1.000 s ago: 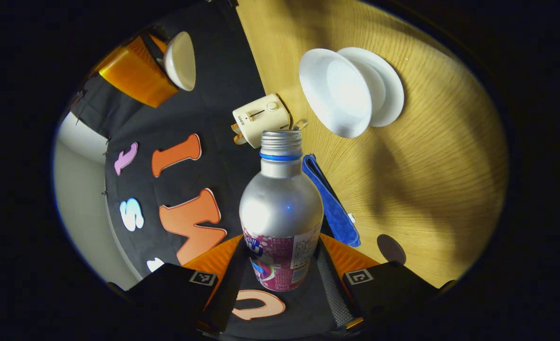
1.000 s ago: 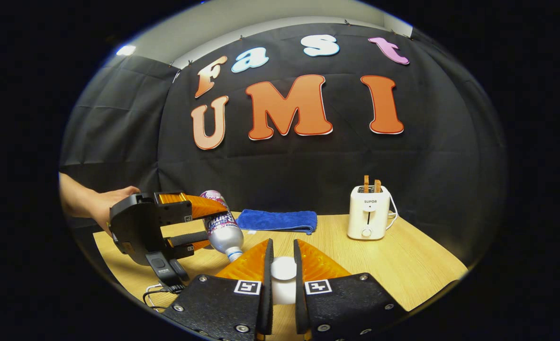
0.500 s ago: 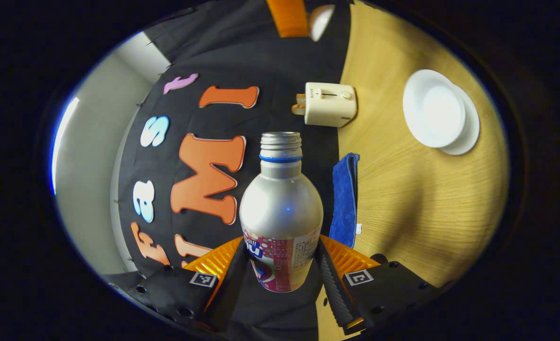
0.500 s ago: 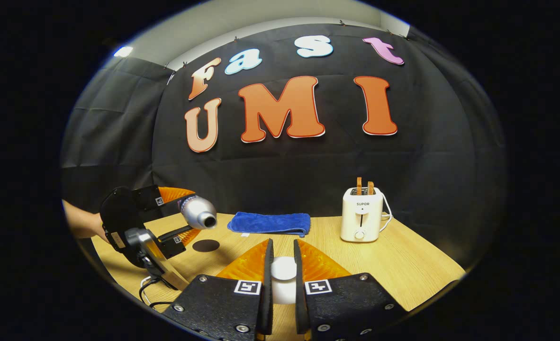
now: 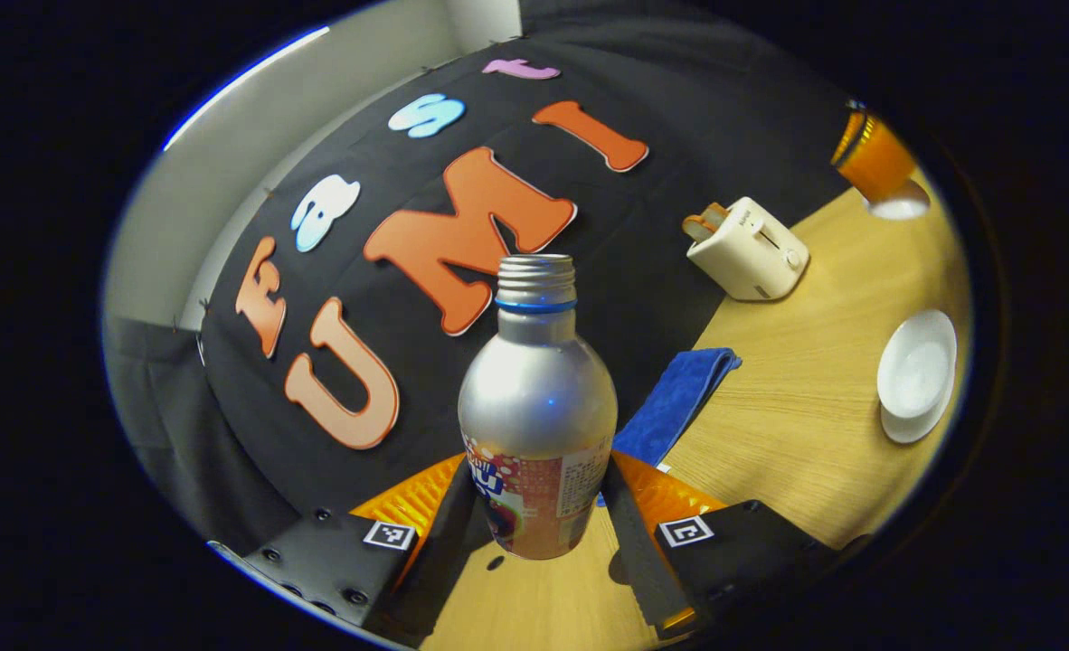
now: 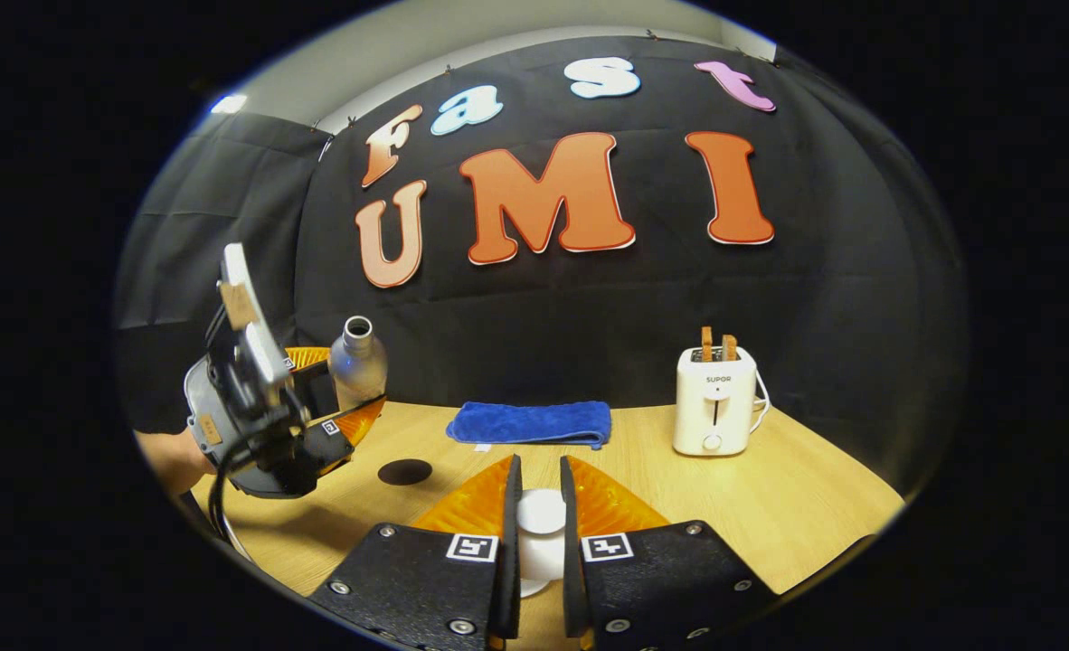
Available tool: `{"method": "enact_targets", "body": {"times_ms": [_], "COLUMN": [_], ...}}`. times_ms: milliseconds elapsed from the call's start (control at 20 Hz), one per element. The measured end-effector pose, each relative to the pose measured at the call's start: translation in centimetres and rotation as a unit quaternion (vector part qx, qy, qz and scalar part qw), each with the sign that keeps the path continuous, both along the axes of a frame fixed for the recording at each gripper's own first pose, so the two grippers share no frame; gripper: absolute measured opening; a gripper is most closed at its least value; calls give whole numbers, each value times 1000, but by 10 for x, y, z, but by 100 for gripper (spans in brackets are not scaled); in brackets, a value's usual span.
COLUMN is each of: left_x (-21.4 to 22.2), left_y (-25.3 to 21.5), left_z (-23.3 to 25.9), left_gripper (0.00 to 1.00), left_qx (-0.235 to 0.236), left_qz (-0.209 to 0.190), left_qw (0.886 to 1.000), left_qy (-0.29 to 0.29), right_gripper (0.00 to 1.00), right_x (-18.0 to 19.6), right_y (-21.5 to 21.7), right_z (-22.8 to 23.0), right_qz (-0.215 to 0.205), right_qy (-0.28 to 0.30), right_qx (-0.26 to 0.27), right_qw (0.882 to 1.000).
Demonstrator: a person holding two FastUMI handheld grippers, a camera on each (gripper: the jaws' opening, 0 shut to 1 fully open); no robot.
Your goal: Open the teacup lid with one hand, grasp the water bottle and pour water into the teacup with the other hand; after pouring, place the water bottle on the coaster and then close the teacup lid.
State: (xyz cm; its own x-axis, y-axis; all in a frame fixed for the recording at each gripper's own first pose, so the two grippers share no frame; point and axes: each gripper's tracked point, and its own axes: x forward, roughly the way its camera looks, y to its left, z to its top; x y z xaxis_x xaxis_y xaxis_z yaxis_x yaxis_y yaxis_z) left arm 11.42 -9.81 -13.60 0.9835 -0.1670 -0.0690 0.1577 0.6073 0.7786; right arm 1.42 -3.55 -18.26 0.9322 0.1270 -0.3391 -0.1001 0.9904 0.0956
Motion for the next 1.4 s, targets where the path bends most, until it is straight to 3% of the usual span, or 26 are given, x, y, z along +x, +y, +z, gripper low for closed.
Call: {"method": "enact_targets", "body": {"times_ms": [250, 400, 650, 750, 1400], "left_x": [15, 27, 38, 38, 41], "left_y": [28, 45, 53, 57, 48], "left_z": [-7, -9, -29, -36, -64], "left_gripper": [82, 82, 83, 81, 82], "left_qx": [-141, -227, -309, -325, -341], "left_qz": [50, 75, 100, 102, 97], "left_qw": [988, 969, 939, 931, 920], "left_qy": [40, 64, 116, 130, 169], "right_gripper": [19, 20, 20, 19, 20], "right_x": [7, 11, 12, 14, 8], "right_y": [19, 26, 36, 40, 52], "right_z": [-22, -35, -58, -64, -100], "right_qz": [14, 21, 33, 37, 69], "right_qy": [14, 25, 43, 50, 95], "right_qx": [-4, -1, 14, 20, -3], "right_qw": [1000, 999, 998, 998, 993]}}
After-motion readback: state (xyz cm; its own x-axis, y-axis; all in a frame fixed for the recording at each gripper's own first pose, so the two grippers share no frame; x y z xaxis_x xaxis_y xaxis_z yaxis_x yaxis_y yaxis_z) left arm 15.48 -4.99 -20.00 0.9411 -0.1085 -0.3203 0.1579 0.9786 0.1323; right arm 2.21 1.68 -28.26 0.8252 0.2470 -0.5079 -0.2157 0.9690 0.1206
